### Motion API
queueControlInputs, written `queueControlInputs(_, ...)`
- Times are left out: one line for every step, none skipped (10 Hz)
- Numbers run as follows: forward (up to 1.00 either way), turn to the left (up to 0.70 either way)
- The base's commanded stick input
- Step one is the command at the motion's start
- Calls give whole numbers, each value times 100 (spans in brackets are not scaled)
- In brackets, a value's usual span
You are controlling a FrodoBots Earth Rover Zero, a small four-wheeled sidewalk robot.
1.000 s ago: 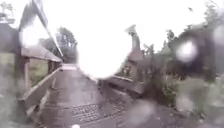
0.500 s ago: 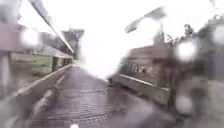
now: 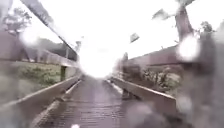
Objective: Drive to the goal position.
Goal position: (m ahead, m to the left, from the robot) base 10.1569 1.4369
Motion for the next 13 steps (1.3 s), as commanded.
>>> queueControlInputs(85, 0)
queueControlInputs(85, 0)
queueControlInputs(85, 0)
queueControlInputs(85, 0)
queueControlInputs(85, 0)
queueControlInputs(85, 0)
queueControlInputs(85, 0)
queueControlInputs(85, 0)
queueControlInputs(85, 0)
queueControlInputs(85, 0)
queueControlInputs(85, 0)
queueControlInputs(85, 0)
queueControlInputs(85, 0)
